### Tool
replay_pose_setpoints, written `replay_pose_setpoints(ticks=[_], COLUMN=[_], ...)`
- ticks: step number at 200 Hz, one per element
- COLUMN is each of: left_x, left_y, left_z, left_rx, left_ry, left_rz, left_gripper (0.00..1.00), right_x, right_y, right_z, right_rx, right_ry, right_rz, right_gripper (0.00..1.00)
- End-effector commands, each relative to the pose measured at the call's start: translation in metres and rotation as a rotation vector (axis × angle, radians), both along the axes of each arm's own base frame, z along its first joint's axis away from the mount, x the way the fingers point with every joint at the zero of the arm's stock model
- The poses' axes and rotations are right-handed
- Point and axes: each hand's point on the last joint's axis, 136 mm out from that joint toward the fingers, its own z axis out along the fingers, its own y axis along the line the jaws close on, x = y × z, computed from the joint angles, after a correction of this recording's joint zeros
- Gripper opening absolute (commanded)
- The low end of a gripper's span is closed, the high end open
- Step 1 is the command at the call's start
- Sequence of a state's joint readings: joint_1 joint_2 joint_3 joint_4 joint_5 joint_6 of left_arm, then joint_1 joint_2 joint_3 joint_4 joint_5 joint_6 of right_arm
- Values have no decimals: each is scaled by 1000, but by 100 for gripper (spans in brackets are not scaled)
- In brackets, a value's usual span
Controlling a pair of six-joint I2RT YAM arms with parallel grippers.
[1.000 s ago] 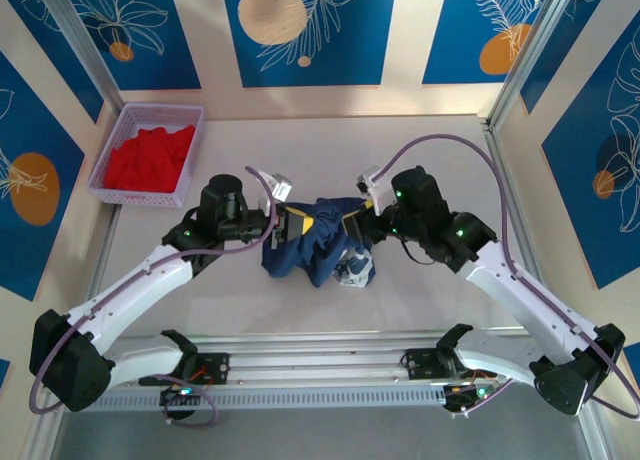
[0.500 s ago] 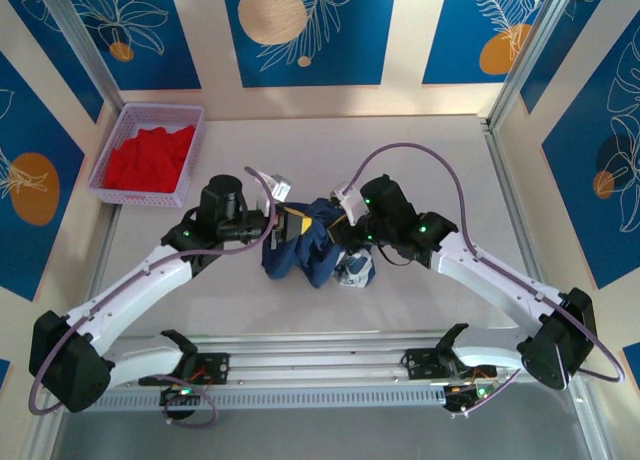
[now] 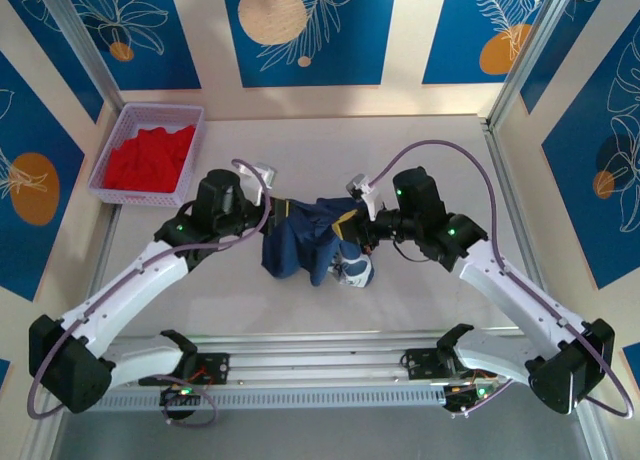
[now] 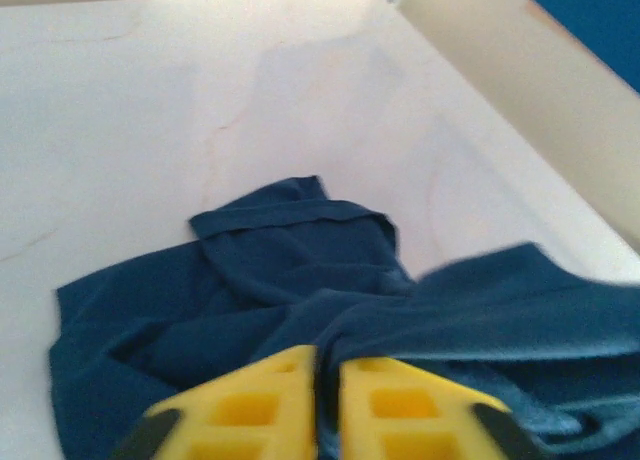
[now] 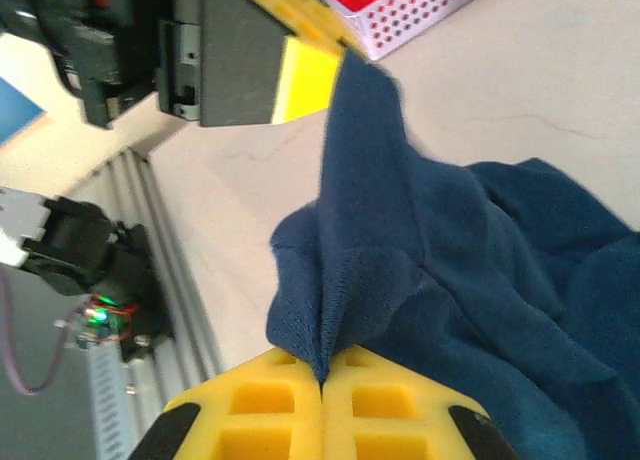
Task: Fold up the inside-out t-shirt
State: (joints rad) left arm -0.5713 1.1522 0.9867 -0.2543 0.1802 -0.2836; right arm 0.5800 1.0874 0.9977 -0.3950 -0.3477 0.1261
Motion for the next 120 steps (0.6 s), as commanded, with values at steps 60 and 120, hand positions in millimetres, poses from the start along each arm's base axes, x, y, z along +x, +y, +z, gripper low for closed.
replay_pose_setpoints(ticks=[60, 120], left_x=[-43, -48], left_y=[-5, -36], left_z=[5, 14], left_rx=[-115, -306], left_ry=[89, 206], left_rz=[-81, -166], left_gripper=[53, 66], right_x=[8, 9], right_y=[6, 5], right_z=[4, 5], right_rx=[115, 126], right_ry=[99, 97], right_rz=[11, 8], right_gripper=[0, 0])
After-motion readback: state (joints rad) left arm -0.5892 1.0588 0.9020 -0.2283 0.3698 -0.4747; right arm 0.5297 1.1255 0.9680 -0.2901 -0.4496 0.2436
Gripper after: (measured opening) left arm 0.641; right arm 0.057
